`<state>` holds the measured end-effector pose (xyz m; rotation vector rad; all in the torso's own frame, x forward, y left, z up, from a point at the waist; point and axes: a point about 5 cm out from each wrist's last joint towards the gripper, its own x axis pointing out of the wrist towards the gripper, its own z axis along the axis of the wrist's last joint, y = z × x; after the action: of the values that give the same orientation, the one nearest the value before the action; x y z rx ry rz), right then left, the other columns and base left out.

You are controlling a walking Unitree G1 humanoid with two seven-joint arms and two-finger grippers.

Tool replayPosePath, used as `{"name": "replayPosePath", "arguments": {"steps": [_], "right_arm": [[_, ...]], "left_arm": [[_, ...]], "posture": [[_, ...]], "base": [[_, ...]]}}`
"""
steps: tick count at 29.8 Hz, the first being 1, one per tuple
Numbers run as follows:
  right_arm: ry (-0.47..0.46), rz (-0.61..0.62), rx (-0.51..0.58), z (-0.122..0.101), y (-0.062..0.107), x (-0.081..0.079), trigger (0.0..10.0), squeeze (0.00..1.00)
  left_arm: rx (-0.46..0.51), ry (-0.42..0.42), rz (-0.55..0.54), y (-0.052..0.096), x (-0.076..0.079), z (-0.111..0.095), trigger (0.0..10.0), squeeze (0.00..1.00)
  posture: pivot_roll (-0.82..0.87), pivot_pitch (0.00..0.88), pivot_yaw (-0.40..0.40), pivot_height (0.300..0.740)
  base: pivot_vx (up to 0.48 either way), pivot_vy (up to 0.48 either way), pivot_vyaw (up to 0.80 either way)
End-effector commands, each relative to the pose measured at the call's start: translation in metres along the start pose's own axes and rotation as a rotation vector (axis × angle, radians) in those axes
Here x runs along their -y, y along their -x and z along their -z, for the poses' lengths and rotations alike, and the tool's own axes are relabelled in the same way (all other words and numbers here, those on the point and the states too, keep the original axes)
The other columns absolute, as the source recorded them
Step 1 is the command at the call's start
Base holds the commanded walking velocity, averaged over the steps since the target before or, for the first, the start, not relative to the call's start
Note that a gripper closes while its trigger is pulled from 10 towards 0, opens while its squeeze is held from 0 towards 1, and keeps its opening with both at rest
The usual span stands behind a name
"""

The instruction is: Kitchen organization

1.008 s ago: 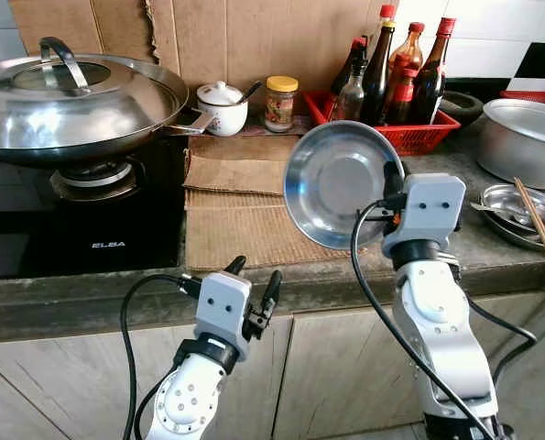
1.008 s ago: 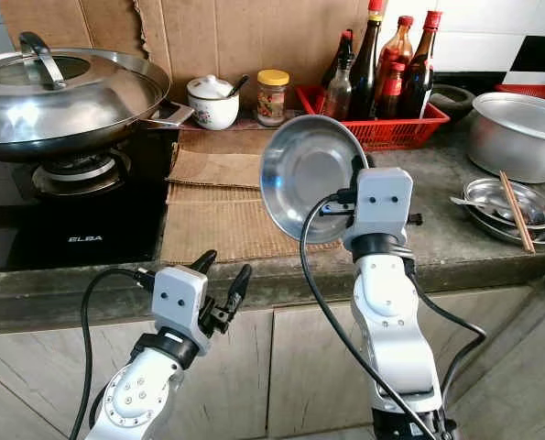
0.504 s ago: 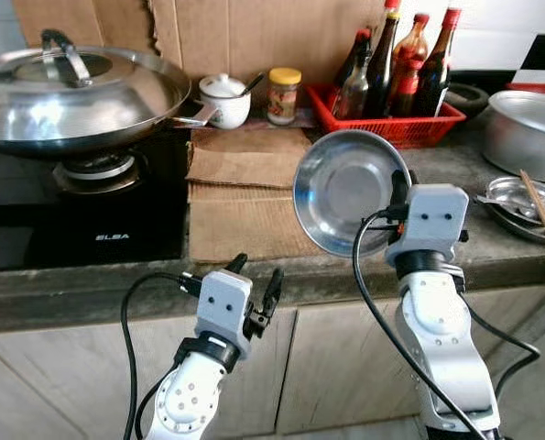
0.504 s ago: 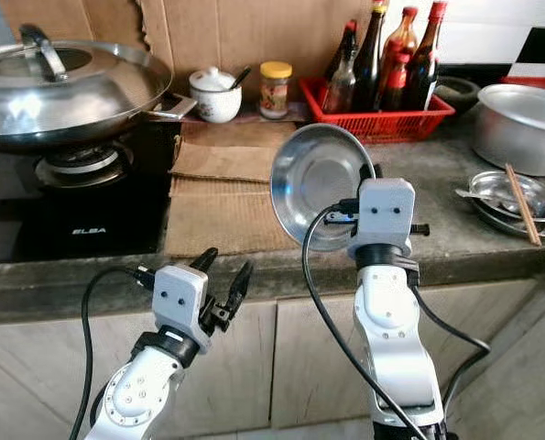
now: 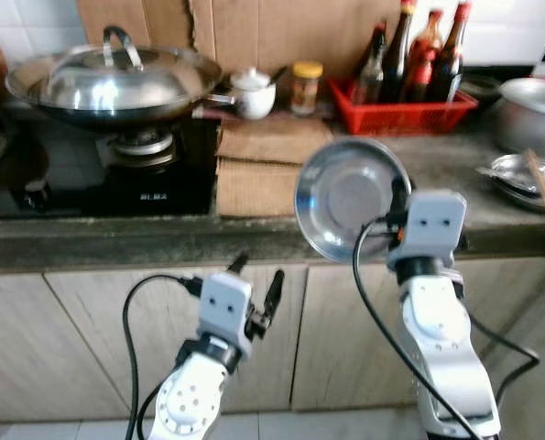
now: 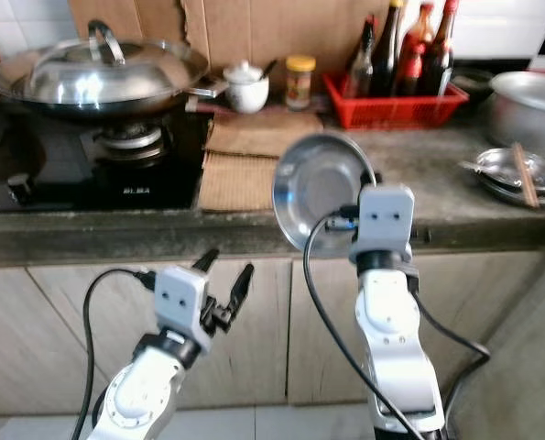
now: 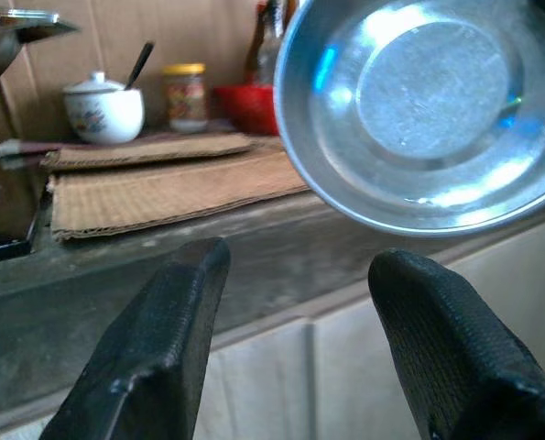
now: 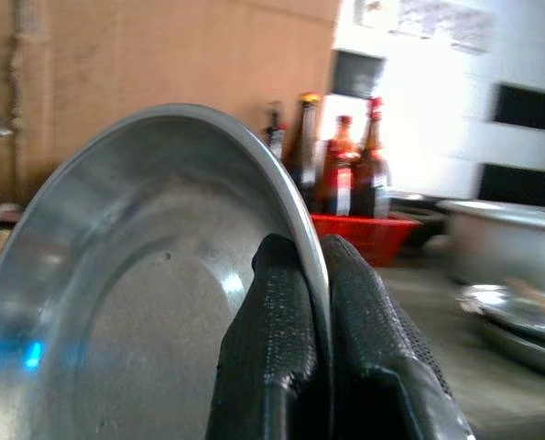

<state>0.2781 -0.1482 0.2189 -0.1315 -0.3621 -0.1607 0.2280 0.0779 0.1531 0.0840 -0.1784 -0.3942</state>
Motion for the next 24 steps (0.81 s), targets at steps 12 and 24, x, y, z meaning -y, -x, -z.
{"name": "replayPosePath", "arguments": {"steps": [12,24], "right_arm": [[0.005,-0.026,-0.039,0.007,0.008,-0.004,10.0,0.00],[-0.006,-0.093,-0.075,0.018,0.023,-0.010,10.0,0.00]], "left_arm": [[-0.001,-0.008,-0.003,0.002,-0.002,0.000,10.0,0.00],[-0.011,-0.012,0.000,0.002,-0.002,0.003,10.0,0.00]], "posture": [[0.04,0.000,-0.053,0.740],[0.04,0.000,-0.051,0.740]], "base": [[-0.349,0.000,0.00],[-0.172,0.000,0.00]]}}
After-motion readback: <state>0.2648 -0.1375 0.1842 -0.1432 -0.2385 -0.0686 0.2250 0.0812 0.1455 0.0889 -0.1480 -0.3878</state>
